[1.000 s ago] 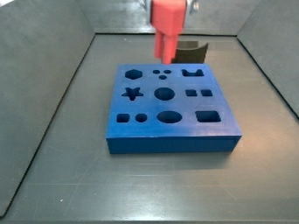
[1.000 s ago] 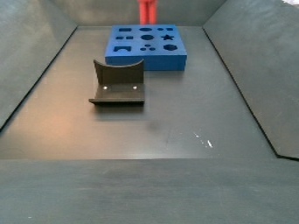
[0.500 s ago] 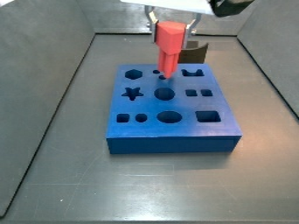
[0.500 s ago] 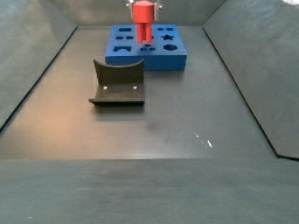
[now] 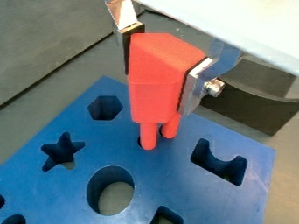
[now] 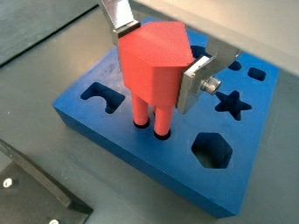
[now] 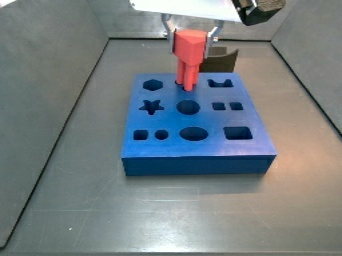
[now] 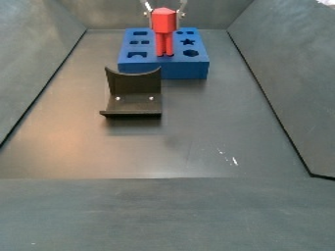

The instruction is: Insert the 3 prong object.

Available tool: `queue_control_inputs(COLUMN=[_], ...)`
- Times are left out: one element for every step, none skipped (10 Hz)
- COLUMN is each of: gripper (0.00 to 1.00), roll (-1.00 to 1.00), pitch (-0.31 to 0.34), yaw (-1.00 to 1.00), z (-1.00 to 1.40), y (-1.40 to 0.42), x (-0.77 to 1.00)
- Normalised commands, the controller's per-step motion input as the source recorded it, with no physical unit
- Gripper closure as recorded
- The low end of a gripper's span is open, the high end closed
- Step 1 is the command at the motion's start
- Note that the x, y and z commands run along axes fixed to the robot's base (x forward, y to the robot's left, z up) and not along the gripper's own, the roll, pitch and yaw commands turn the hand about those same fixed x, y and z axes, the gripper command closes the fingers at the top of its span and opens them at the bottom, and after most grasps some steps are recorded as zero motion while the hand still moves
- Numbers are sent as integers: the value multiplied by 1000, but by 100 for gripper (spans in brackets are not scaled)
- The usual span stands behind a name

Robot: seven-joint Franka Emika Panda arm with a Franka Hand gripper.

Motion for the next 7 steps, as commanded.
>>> queue_control_inputs(gripper=[100,100,100,100,100,100,100], roll=[-111,0,0,0,0,0,0], pitch=[-164,-4,3,31,50,71,59], yaw=[154,-23,-149,-237,-249,-266,-249], z=[-194,-151,-171,-226,-269,-294,-337], y=[49,97,66,29,0,0,0], x=[-343,-34,46,249,340,394,337])
